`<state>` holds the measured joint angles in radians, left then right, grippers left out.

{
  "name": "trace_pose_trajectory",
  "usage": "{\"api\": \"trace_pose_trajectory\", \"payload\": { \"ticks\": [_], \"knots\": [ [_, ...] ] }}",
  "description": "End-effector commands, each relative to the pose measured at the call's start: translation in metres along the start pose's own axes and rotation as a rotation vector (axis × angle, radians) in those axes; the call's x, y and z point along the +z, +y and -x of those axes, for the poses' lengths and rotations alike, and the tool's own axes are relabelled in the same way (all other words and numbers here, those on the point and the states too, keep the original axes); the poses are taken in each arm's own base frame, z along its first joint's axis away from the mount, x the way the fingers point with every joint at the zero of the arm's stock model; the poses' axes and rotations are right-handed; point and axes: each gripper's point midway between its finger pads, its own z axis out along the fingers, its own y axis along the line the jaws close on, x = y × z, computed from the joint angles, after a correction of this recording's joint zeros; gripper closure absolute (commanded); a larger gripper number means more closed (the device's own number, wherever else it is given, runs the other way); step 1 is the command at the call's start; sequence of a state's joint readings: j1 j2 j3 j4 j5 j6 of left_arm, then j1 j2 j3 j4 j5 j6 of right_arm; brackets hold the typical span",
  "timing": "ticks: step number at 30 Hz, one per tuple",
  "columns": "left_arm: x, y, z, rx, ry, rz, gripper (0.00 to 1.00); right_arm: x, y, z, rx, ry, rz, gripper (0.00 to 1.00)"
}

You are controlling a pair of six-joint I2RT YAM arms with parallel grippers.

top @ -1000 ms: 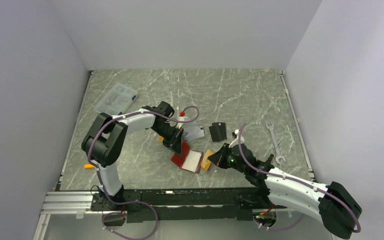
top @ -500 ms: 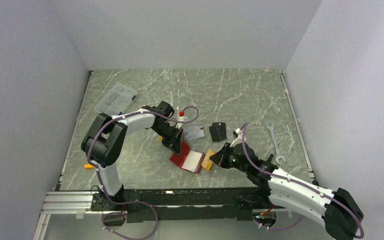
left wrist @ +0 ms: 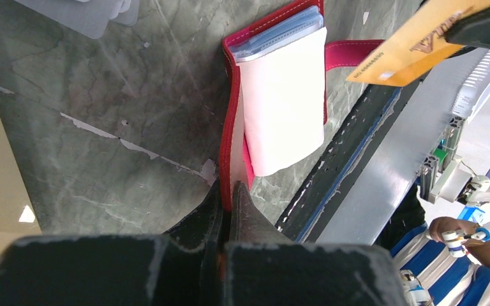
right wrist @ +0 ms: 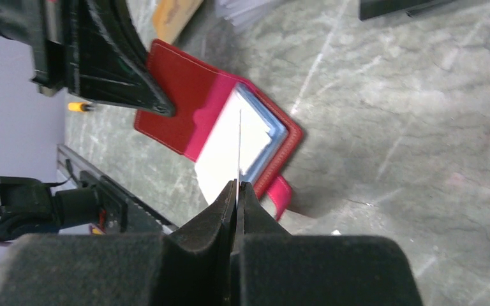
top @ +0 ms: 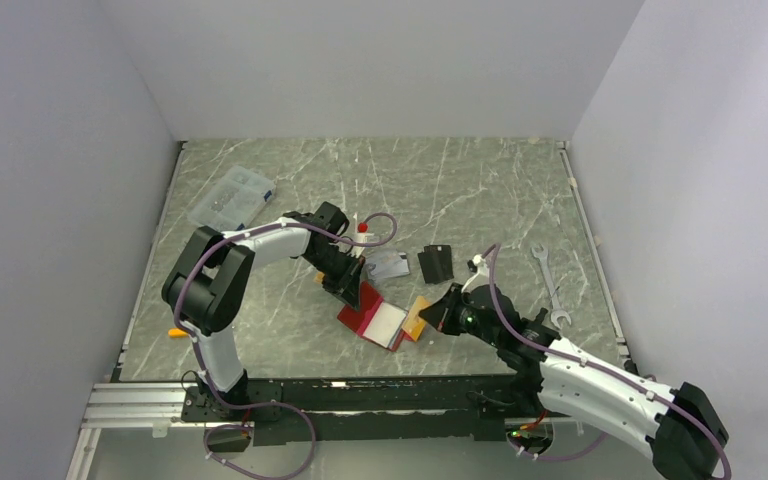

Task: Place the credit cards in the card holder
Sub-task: Move the card holder to the center of the board.

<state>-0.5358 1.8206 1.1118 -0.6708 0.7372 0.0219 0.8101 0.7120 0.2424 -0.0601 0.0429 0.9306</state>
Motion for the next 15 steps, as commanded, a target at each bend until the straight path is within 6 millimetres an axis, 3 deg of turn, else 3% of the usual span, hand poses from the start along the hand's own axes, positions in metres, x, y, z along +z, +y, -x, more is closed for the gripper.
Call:
{"api": "trace_pose_trajectory", "payload": {
  "ticks": [1, 6, 15],
  "knots": [
    [-0.010, -0.007, 0.011, 0.053, -0.046, 0.019, 1.00, -0.001, 0.040, 0.022, 0.014, -0.076, 0.163, 1.00],
    [-0.010, -0.006, 0.011, 0.050, -0.043, 0.026, 1.00, 0.006, 0.043, 0.013, -0.001, -0.021, 0.178, 1.00],
    [-0.008, -0.003, 0.009, 0.053, -0.034, 0.059, 1.00, 0.014, 0.022, -0.008, 0.022, 0.029, 0.139, 1.00]
  ]
}}
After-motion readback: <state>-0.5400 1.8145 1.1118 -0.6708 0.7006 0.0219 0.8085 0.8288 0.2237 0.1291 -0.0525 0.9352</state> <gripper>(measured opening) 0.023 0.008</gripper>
